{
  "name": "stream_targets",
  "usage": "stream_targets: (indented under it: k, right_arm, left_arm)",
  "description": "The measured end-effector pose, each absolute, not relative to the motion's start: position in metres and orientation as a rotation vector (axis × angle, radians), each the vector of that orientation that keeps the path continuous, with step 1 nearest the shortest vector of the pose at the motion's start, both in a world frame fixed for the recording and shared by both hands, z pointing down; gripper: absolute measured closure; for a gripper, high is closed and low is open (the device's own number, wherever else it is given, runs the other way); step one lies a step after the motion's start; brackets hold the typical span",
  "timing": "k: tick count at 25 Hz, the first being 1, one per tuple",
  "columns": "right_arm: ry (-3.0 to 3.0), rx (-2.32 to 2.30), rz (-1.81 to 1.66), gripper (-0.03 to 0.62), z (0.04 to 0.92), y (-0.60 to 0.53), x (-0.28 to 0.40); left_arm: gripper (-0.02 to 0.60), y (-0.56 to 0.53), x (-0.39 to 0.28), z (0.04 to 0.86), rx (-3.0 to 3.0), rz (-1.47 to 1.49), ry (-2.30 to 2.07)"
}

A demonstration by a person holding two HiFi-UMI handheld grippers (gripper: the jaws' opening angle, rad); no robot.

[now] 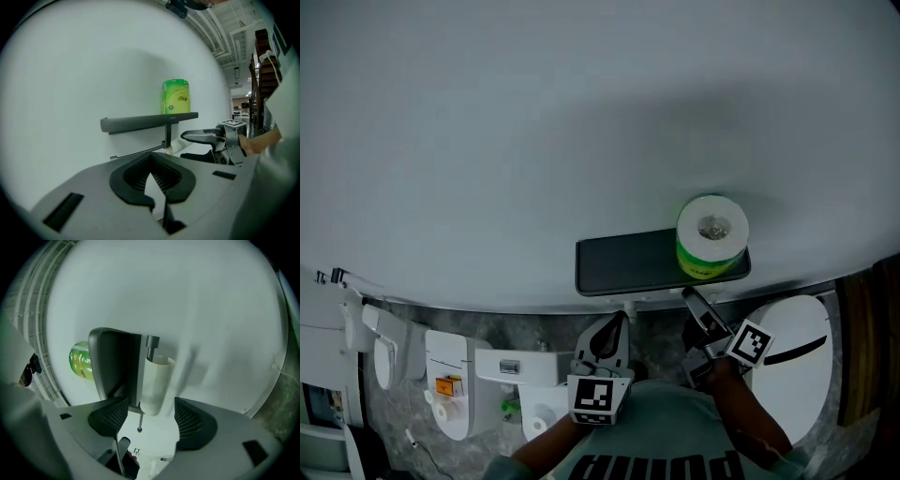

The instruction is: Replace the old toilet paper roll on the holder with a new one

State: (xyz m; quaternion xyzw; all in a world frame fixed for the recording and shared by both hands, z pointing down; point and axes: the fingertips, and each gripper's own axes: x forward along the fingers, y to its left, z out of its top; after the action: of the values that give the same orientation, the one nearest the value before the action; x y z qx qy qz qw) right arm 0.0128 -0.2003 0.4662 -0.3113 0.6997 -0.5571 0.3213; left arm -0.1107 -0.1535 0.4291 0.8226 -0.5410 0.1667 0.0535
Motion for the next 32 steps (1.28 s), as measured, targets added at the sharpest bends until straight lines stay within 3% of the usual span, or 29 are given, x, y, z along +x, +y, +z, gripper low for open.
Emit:
stream_targets:
  k: [13, 18, 32]
  right_arm:
    - [1.726, -0.810, -1.458, 0.304, 0.474, -0.229, 0.015]
    - [1.732, -0.816, -1.445, 0.393, 0.470, -0.230, 0.017]
    - [1.736, -0.882, -1.436, 0.401, 0.459, -0.227, 0.030]
  left_arm:
    - [0.577, -0.165, -0.122, 0.440, 2.493, 0.545, -1.634]
    - [0.578, -0.167, -0.120, 0.440, 2.498, 0.546, -1.621]
    - [0.577, -0.165, -0.112, 0.434, 2.498, 0.519, -1.625]
